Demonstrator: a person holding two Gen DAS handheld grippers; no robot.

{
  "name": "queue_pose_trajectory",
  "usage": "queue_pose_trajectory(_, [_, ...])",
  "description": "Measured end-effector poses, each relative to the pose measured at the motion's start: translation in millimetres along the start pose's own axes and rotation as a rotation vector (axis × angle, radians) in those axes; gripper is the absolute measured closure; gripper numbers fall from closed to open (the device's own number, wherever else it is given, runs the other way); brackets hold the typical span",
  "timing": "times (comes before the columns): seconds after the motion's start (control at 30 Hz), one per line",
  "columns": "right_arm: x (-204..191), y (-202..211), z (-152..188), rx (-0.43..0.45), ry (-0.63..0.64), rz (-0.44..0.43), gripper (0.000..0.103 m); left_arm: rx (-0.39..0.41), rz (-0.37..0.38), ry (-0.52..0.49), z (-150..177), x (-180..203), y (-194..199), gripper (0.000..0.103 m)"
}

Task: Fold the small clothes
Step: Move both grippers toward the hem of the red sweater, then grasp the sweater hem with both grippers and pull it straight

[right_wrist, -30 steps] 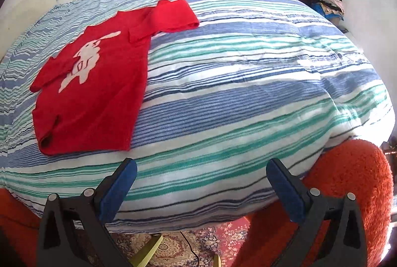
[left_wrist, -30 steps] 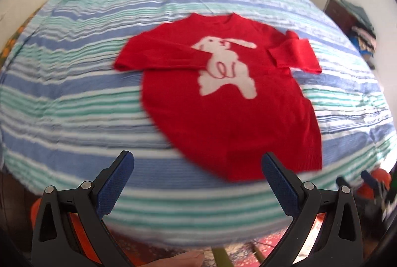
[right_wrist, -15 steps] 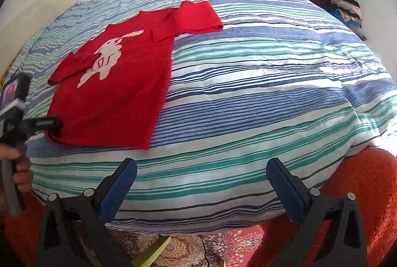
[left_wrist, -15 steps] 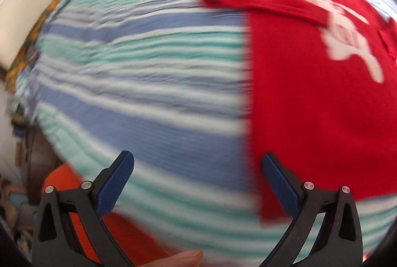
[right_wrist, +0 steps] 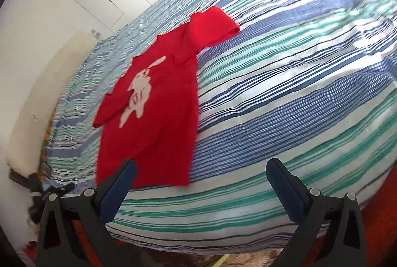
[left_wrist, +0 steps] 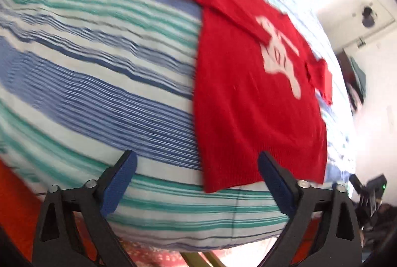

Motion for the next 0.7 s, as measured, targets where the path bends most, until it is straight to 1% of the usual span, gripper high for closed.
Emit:
queue_pose_trajectory(0.03, [3.3,-5.5,-0.7,-0.028,-0.03,-0.021,0.012,-0.03,0.004,-0.015,2.5,4.7,-9.6,0.021])
queue_pose_trajectory(0.07, [6.1,-12.3,-0.6,-0.06,-0.05,-0.054,0.021,-0.032,0.012,-0.023,4.6,7.7,-13.0,0.021])
queue_pose_trajectory(0.13, [3.5,-29.7,3.6,-0.14,-0.047,-0.126,0.024,-0.004,0.04,-0.029,6.8,11.9,-13.1,0.021])
queue_pose_trajectory(0.23, [-9.3,-60.7,11.2,-0.245,0.035,-0.158,0.026,-0.01,0.111,-0.014,7.5,17.5,-18.9,0.022])
queue_pose_trajectory(0.3, [-17.9,-79.7,13.1,-0.279,0.072,-0.183,0.031,-0.016,0.127,-0.018,7.0,23.3,-22.7,0.039])
queue_pose_trajectory(0.33, [-20.4,-89.6,13.1,-0.294,0.084,-0.186,0.037,-0.041,0.143,-0.031,7.6,26.5,-28.1,0.075])
queue_pose_trajectory(0.37, [-20.8,-98.6,12.7,-0.308,0.097,-0.172,0.05,-0.077,0.154,-0.042,9.2,28.5,-32.9,0.097])
queue_pose_trajectory(0.4, [-18.2,-104.3,11.9,-0.311,0.1,-0.143,0.063,-0.091,0.153,-0.036,9.6,25.9,-33.4,0.099])
queue_pose_trajectory(0.43, [-14.5,-104.1,11.3,-0.304,0.091,-0.11,0.097,-0.074,0.146,-0.027,9.8,23.7,-29.2,0.099])
queue_pose_trajectory(0.5, [-9.9,-94.1,7.3,-0.274,0.054,-0.092,0.098,-0.054,0.148,-0.027,9.4,18.6,-14.8,0.1])
queue_pose_trajectory(0.57, [-16.4,-74.1,5.8,-0.251,0.072,-0.077,0.099,-0.025,0.154,-0.039,8.4,14.9,2.3,0.1])
queue_pose_trajectory(0.63, [-22.6,-56.7,5.8,-0.253,0.097,-0.069,0.099,0.004,0.127,-0.083,7.0,14.3,15.4,0.1])
queue_pose_trajectory(0.7, [-28.8,-46.5,4.6,-0.268,0.119,-0.059,0.099,0.011,0.102,-0.113,4.8,16.7,21.5,0.1])
Point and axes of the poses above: each gripper's, at about its wrist camera, not at the fingertips, and y roughly against the way its jaws point, x to its right, z to its underside, the point moved 4 cm from there along -y, roughly the way its jaws point, and after that the axes turned 15 degrees about -z, right-handed, at the moved point
